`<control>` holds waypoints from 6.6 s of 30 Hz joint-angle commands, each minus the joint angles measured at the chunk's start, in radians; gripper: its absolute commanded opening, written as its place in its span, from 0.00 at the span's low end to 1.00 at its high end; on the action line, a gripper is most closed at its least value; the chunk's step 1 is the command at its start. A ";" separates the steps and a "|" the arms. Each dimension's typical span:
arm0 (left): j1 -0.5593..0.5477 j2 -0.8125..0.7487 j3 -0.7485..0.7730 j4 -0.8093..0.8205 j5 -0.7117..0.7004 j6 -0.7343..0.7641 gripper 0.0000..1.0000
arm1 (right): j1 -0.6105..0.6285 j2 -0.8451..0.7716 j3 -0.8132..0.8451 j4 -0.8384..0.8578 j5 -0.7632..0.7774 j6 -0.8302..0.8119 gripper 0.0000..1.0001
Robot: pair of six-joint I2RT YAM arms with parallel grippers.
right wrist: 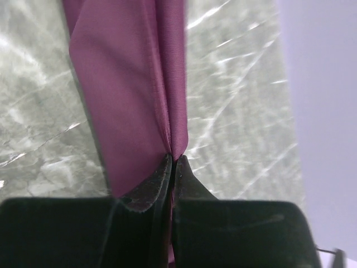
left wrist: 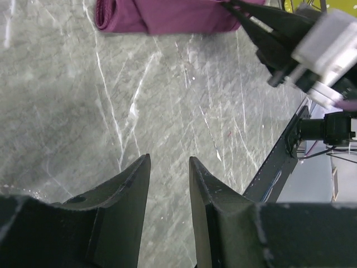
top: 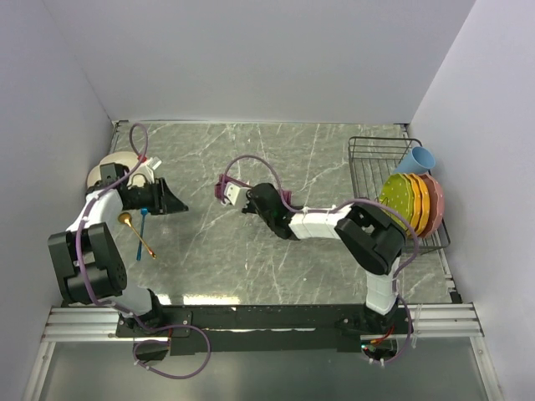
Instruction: Fold the napkin into a case and place the utensils inside
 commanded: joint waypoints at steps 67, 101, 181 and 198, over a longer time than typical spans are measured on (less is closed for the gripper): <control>-0.373 0.505 0.345 0.017 -0.300 -0.146 0.28 | -0.145 -0.038 0.178 -1.045 -0.943 0.463 0.69; 0.201 0.235 0.334 -0.298 -0.853 -0.073 0.30 | -0.234 -0.196 0.215 -0.892 -0.828 0.730 1.00; -0.468 -0.258 0.152 1.388 0.125 -1.459 0.01 | -0.248 -0.333 0.558 -0.321 -1.422 1.472 0.48; -0.494 -0.262 0.156 1.360 0.128 -1.451 0.01 | -0.246 -0.322 0.529 -0.231 -1.427 1.559 0.41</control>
